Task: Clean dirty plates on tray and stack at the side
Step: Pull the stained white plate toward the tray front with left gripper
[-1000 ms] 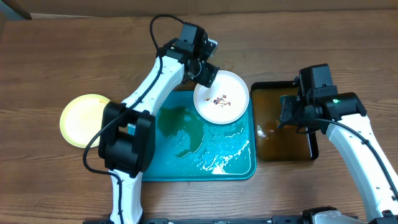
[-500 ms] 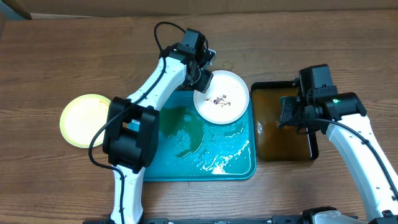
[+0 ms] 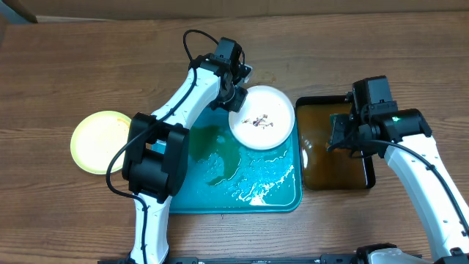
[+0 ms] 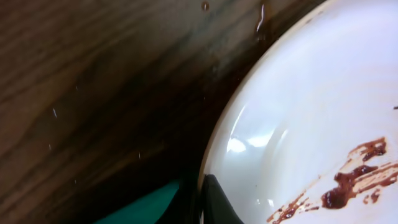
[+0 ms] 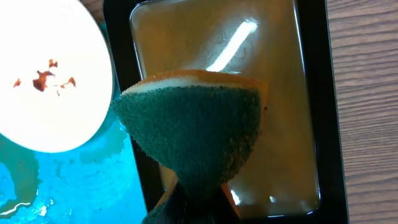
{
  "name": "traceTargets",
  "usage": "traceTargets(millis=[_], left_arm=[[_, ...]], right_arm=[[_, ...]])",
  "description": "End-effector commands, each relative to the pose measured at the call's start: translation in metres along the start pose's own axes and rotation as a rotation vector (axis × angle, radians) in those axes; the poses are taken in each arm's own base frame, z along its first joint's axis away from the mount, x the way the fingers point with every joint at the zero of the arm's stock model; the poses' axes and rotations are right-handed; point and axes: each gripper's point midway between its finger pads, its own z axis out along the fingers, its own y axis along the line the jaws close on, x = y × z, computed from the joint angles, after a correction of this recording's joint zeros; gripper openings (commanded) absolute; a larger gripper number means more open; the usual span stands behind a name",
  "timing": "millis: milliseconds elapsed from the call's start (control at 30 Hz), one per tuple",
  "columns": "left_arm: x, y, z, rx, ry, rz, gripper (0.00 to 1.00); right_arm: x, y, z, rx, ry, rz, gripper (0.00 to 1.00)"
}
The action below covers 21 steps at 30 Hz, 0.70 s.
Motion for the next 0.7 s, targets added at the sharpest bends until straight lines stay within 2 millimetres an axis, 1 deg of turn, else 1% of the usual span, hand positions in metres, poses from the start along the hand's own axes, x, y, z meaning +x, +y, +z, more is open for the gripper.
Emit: traceTargets(millis=[0, 67, 100, 200, 300, 400, 567, 667], left_arm=[[0.027, 0.015, 0.005, -0.073, 0.107, -0.019, 0.04], [0.048, 0.018, 0.001, -0.095, 0.190, -0.089, 0.04], [0.061, 0.018, -0.002, -0.103, 0.244, -0.140, 0.04], [0.092, 0.014, -0.012, -0.115, 0.373, -0.261, 0.04], [0.110, 0.011, -0.020, -0.131, 0.449, -0.328, 0.04], [0.114, 0.011, -0.022, -0.134, 0.468, -0.336, 0.04], [0.110, 0.012, -0.020, -0.138, 0.447, -0.352, 0.04], [0.109, 0.012, -0.019, -0.139, 0.443, -0.360, 0.04]], right_arm=[[-0.010, 0.004, -0.011, -0.015, -0.043, -0.005, 0.04], [-0.010, 0.004, -0.011, -0.015, -0.044, -0.006, 0.04], [-0.011, 0.004, -0.011, -0.015, -0.044, -0.006, 0.04], [-0.012, 0.004, -0.010, -0.016, -0.048, -0.006, 0.04], [-0.013, 0.005, -0.006, -0.016, -0.045, -0.006, 0.04], [-0.011, 0.003, 0.005, -0.006, -0.017, -0.004, 0.04], [0.002, -0.002, 0.039, 0.022, 0.078, 0.001, 0.04], [0.010, -0.001, 0.059, 0.020, 0.146, 0.005, 0.04]])
